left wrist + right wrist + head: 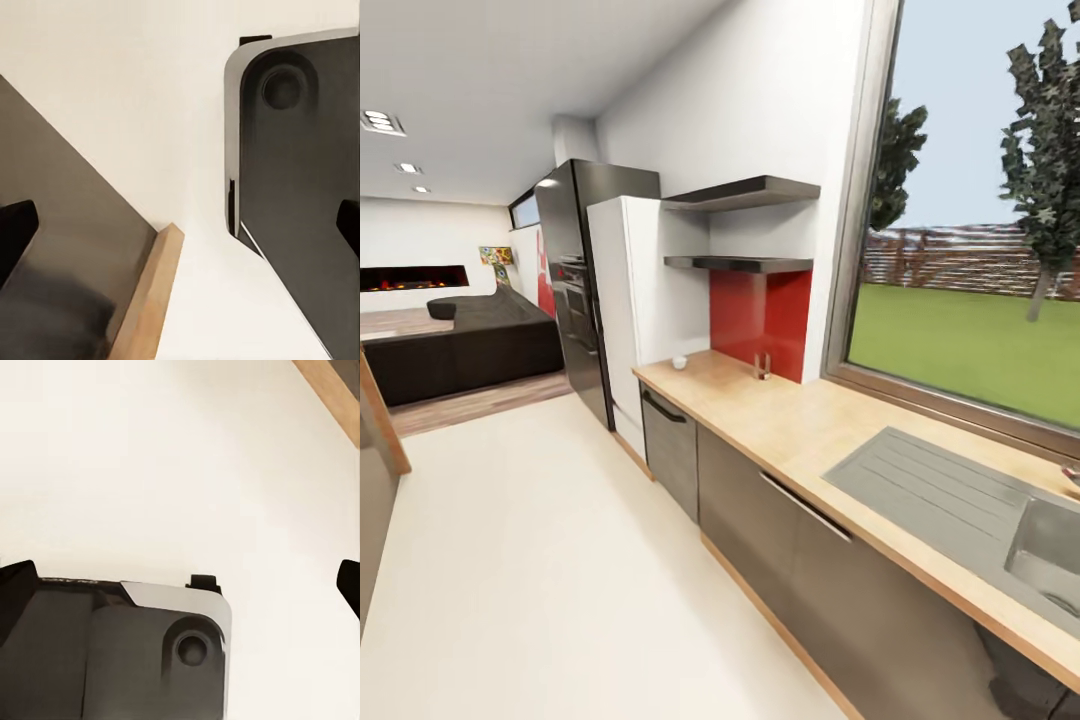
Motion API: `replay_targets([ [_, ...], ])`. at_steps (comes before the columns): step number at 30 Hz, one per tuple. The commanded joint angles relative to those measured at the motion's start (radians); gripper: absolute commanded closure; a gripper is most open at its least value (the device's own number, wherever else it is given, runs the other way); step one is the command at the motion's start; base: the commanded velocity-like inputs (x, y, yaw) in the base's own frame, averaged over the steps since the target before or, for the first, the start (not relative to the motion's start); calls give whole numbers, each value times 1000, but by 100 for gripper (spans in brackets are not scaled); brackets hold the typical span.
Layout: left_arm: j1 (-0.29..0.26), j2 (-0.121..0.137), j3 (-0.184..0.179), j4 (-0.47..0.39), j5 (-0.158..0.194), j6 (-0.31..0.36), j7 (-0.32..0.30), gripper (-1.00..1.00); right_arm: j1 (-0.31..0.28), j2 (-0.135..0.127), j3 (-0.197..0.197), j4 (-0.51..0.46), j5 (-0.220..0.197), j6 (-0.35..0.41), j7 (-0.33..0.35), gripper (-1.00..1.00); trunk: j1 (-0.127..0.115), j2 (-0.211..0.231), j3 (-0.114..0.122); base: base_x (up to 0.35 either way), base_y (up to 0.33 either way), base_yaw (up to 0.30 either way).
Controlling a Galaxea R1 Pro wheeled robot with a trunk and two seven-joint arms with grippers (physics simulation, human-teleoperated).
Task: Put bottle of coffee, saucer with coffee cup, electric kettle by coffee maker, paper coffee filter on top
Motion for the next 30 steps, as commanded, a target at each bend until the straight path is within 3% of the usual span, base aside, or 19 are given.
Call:
replay_targets([
  [1, 0, 0, 7, -3, -11, -1, 2, -100, 0, 0, 7, 1, -11, -5, 3, -100, 1, 0, 0, 331, 122, 0],
  [19, -1, 0, 8, -7, -11, -2, 3, -100, 0, -1, -2, -3, -18, -5, 6, -100, 1, 0, 0, 329, 153, 5],
  [30, -1, -2, 9, -8, -11, -2, 2, -100, 0, -1, -1, -1, -19, -5, 6, -100, 1, 0, 0, 329, 119, 242],
])
